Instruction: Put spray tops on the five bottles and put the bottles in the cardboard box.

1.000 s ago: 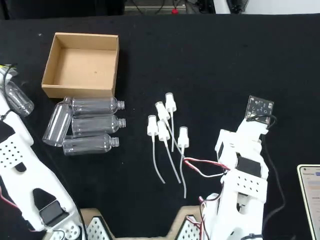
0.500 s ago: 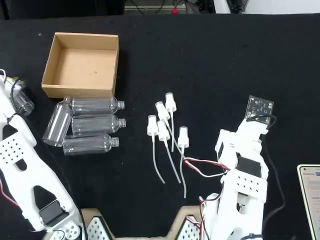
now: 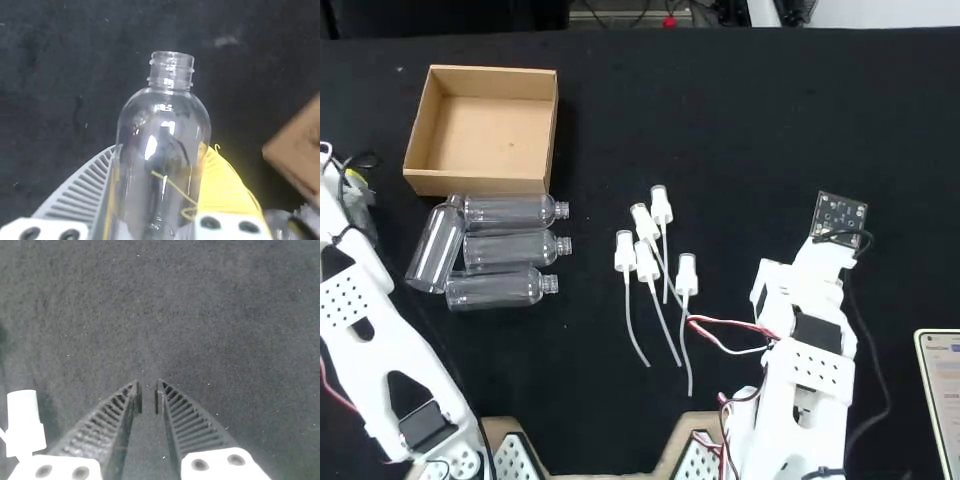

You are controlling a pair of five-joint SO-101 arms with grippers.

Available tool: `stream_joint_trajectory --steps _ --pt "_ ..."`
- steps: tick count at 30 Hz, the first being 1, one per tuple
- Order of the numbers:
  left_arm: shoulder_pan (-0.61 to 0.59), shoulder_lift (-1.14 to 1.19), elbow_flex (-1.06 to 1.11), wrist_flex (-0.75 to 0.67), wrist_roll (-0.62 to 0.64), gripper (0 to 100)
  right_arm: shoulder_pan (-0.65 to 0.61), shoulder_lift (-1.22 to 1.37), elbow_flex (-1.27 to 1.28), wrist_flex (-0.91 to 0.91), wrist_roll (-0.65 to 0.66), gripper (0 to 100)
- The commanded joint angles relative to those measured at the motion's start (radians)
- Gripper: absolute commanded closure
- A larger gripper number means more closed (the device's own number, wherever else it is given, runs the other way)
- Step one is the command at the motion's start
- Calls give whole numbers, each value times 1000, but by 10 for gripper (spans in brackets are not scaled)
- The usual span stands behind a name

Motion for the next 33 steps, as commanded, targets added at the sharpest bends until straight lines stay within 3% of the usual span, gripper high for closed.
stream_joint_trajectory --steps 1,7,17,28,33 --pt "-56 -31 -82 52 -94 894 -9 -22 -7 -38 11 938" --pt "-134 -58 101 54 -120 894 -11 -22 -7 -38 11 938" --pt "-236 -414 661 37 -356 894 -11 -22 -7 -38 11 938" --pt "-274 -779 1422 -368 -508 894 -11 -22 -7 -38 11 938" --pt "-275 -999 1626 -437 -562 893 -11 -22 -7 -38 11 938"
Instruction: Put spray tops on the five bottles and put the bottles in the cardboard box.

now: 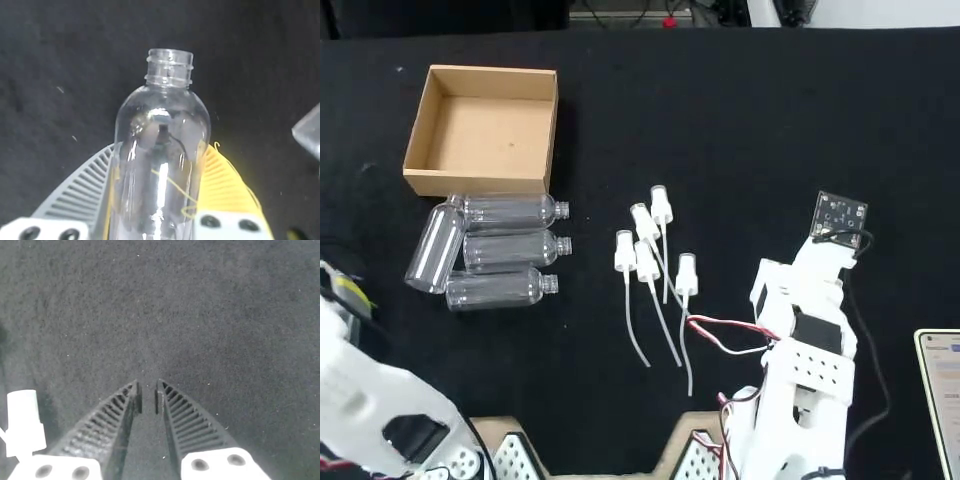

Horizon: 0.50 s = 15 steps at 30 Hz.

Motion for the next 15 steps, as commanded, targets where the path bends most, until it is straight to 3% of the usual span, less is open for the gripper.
stream_joint_trajectory --steps 1,7,15 --pt "-4 -227 148 -43 -55 888 -11 -22 -7 -38 11 938" --pt "1 -265 179 -44 -140 666 -11 -22 -7 -38 11 938" --pt "4 -212 130 -58 -227 686 -11 -22 -7 -38 11 938"
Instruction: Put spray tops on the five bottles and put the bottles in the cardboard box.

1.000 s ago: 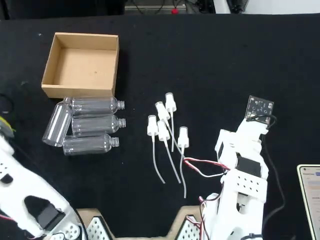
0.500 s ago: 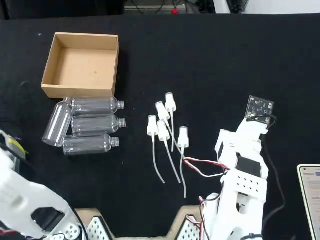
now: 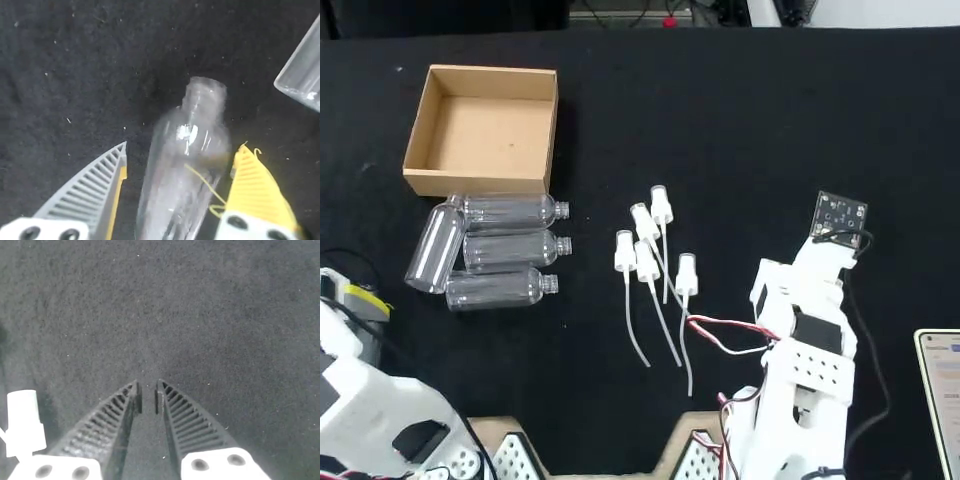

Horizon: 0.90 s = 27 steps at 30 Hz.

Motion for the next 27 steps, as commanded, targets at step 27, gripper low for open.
stream_joint_trajectory --steps 27 --pt "-18 23 33 -72 -255 689 -11 -22 -7 -38 11 938"
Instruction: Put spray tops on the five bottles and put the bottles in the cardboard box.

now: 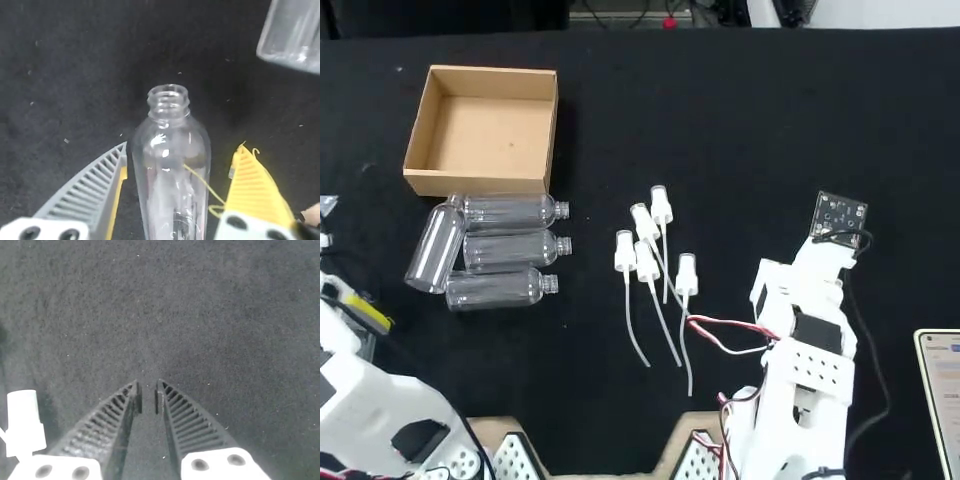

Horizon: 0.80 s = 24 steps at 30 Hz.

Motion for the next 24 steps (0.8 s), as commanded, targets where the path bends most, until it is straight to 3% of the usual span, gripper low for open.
stream_joint_trajectory --steps 1,11,18,24 --pt "-18 -15 76 -104 -6 689 -11 -22 -7 -38 11 938" --pt "-21 -20 127 -167 -3 691 -11 -22 -7 -38 11 938" --pt "2 -23 124 -152 -2 926 -11 -22 -7 -38 11 938" --pt "5 -201 82 -41 34 898 -11 -22 -7 -37 11 938"
